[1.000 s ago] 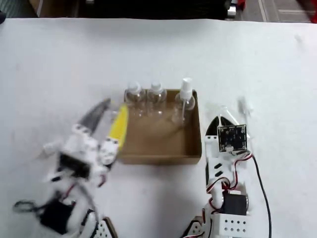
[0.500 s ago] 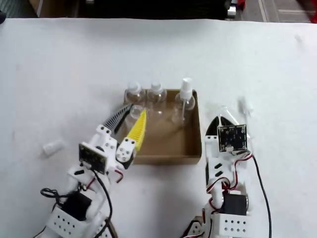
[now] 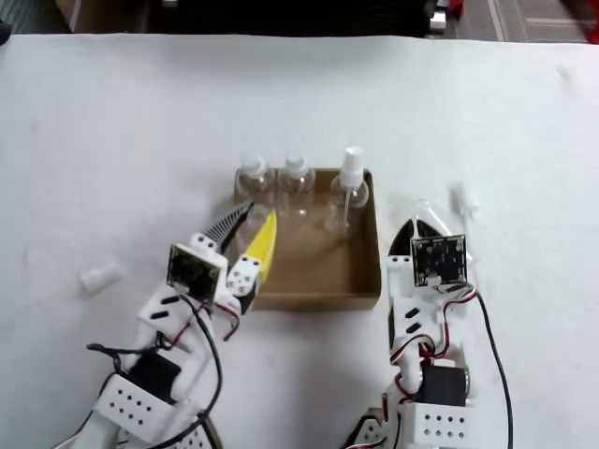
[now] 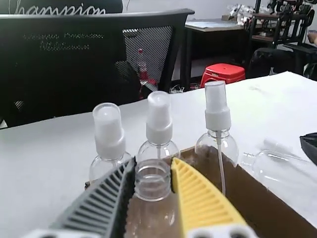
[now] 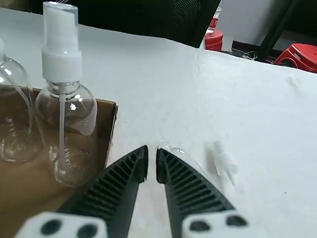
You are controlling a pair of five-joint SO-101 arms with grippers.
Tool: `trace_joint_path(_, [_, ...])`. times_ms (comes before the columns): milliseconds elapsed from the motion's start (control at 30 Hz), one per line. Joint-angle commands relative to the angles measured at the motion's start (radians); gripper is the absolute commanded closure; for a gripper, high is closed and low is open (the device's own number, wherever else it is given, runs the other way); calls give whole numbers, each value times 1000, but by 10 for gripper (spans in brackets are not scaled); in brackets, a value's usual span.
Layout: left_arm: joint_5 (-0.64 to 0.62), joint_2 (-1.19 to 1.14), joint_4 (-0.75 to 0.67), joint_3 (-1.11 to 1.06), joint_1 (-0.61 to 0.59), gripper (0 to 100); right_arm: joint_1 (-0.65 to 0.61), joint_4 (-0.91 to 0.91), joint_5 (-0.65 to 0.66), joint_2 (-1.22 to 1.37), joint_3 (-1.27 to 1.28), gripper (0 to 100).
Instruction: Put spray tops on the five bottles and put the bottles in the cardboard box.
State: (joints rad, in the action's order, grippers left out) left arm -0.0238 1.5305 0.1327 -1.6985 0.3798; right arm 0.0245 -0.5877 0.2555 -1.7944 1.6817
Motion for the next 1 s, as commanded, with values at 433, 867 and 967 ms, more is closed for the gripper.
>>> trace_joint_path(433, [-11,-33,43,0,-5,976,4,25,12,-7,9,981])
trace_joint_path(867, [-3,-33,64,0,-7,973,5,25,12,-7,9,981])
trace_joint_path(967, [-3,-33,78,0,-7,972,5,25,12,-7,9,981])
